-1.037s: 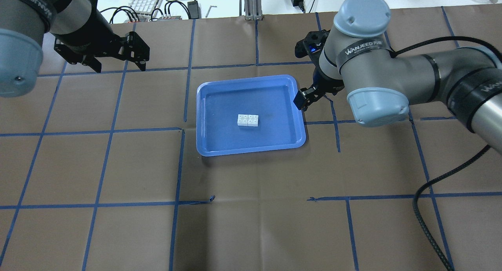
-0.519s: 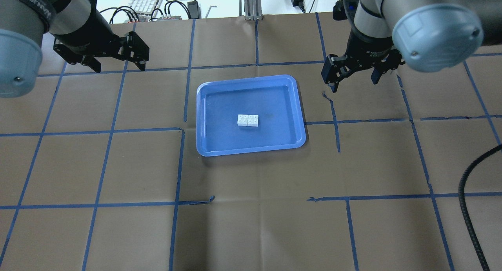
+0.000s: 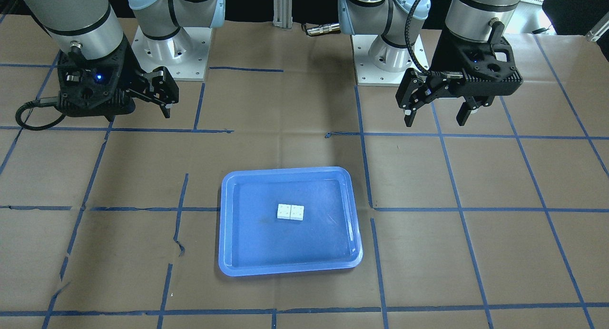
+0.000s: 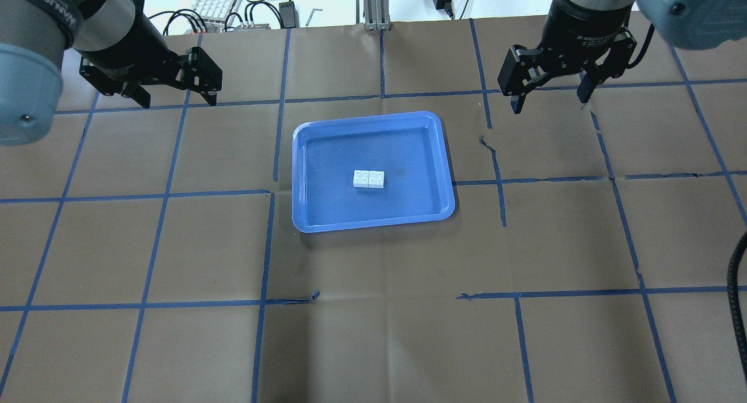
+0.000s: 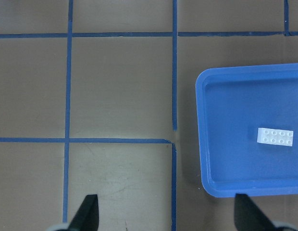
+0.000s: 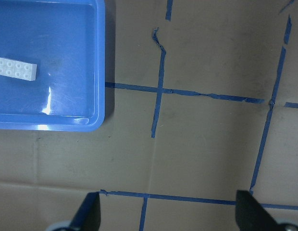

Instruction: Assemble white blocks and place on blue tray

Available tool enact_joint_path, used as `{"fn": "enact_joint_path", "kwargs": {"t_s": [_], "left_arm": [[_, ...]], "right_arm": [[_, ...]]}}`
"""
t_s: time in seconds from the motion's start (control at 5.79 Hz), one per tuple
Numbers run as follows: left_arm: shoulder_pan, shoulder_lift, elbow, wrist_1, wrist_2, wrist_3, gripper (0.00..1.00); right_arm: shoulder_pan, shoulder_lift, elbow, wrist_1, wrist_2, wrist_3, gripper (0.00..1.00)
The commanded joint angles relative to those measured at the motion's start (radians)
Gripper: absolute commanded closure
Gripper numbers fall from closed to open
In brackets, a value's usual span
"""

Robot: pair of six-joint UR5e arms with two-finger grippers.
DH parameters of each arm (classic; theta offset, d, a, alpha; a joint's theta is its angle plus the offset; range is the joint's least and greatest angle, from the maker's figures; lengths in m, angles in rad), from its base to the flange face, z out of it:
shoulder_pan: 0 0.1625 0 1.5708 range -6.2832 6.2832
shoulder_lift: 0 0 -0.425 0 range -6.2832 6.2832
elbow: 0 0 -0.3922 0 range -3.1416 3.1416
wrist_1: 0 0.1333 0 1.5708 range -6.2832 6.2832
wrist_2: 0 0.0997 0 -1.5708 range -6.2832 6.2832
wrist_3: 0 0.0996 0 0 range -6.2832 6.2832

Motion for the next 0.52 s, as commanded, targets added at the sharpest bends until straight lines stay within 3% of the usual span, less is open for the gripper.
{"fn": "enact_joint_path", "kwargs": {"t_s": [0.0,0.35], "left_arm": [[0.0,0.0,0.0,0.0,0.0,0.0,0.01],[0.0,0.0,0.0,0.001,-0.001,0.0,0.01]], "right_arm": [[0.002,0.0,0.001,-0.003,0.0,0.003,0.0],[0.002,0.0,0.004,0.006,0.0,0.003,0.0]]}}
